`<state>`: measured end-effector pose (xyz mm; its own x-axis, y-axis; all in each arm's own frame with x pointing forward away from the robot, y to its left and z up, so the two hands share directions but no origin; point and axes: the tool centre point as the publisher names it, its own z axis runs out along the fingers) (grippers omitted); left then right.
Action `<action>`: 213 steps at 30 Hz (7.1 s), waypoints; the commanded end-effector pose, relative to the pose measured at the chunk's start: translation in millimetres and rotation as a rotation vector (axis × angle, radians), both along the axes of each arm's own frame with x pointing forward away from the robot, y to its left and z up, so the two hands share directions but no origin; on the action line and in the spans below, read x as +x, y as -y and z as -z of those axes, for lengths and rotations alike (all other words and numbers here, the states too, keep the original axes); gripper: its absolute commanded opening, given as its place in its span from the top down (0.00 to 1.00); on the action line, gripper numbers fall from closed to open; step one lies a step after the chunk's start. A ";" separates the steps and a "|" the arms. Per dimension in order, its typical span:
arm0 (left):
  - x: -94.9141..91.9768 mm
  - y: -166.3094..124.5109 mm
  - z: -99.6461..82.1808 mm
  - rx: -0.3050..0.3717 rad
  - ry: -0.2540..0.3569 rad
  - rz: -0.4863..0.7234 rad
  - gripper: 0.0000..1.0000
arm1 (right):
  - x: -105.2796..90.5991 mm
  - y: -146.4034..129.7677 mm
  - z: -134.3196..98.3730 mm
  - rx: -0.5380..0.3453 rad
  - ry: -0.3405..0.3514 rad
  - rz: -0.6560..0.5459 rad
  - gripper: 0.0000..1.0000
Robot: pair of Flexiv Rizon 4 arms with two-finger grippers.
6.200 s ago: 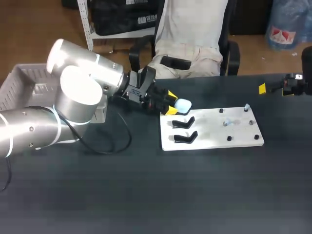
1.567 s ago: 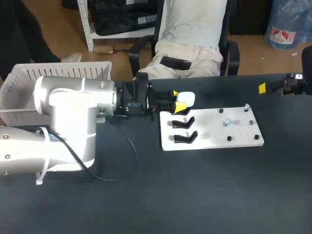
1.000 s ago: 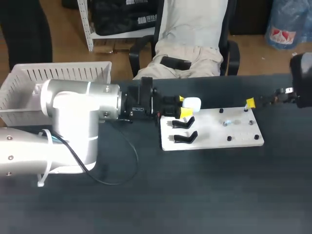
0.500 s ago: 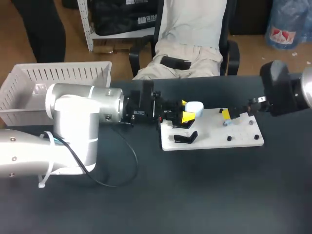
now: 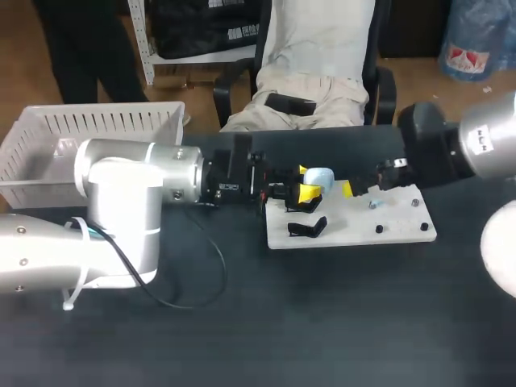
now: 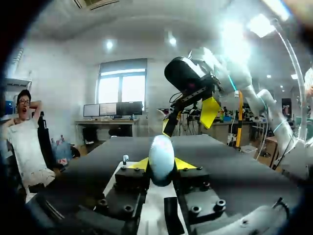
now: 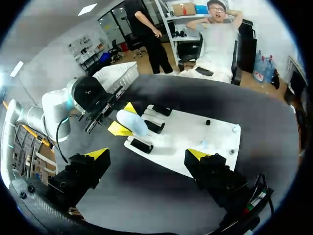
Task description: Pick up each earbud case from the left stands, insert the matching earbuds, close the lid, and place the case in the box.
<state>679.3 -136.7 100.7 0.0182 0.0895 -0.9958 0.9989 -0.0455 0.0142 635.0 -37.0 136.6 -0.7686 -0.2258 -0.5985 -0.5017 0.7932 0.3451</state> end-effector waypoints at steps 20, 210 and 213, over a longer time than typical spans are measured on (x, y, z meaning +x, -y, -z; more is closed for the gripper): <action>-0.6 -0.1 1.5 -0.005 0.015 -0.007 1.00 | 23.3 -25.1 15.4 -0.038 -0.056 -0.055 0.00; -0.6 -0.1 1.5 -0.005 0.015 -0.007 1.00 | 120.8 124.5 79.4 -0.710 -0.307 0.375 1.00; -0.6 -0.1 1.5 -0.005 0.015 -0.007 1.00 | 111.1 123.2 67.9 -0.697 -0.294 0.382 1.00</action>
